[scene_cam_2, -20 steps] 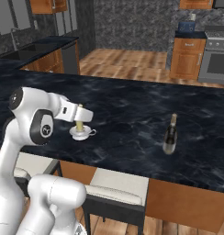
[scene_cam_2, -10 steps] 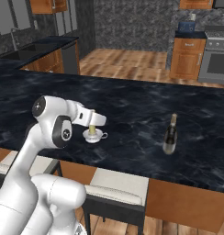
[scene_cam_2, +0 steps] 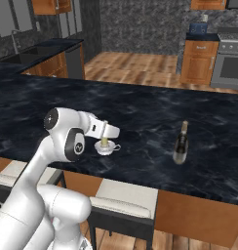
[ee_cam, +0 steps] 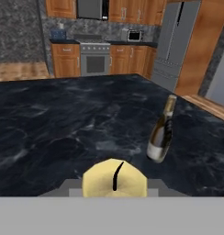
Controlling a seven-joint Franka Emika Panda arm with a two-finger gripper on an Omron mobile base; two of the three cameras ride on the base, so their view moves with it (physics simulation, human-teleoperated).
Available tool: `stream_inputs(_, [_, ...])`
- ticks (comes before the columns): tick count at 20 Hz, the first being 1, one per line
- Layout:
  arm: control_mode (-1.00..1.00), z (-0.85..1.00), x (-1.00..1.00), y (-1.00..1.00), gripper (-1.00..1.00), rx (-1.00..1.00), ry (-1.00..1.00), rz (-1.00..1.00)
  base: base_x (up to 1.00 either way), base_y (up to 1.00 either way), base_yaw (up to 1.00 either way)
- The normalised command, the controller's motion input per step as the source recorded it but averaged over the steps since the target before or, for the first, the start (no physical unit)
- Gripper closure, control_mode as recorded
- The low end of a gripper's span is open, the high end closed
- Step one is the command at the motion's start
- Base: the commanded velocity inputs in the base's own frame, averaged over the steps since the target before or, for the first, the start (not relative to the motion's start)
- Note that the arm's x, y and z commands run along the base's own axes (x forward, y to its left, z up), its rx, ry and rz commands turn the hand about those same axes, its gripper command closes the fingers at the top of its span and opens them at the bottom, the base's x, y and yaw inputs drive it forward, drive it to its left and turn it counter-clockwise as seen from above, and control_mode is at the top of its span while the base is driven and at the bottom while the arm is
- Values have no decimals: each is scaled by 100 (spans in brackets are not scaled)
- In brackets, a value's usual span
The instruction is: Get the candle and the wine from the cabinet and move them to the dining counter.
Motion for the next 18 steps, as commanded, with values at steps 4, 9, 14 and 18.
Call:
stream_inputs(4, [-100, -20, 21, -2, 100, 0, 0, -11, 0, 0, 0])
stream_inputs(9, [-100, -22, 27, 0, 100, 0, 0, -8, 0, 0, 0])
stream_inputs(14, [-100, -26, 25, 0, 100, 0, 0, -7, 0, 0, 0])
stream_inputs(18, [-100, -27, 27, 0, 100, -2, 0, -7, 0, 0, 0])
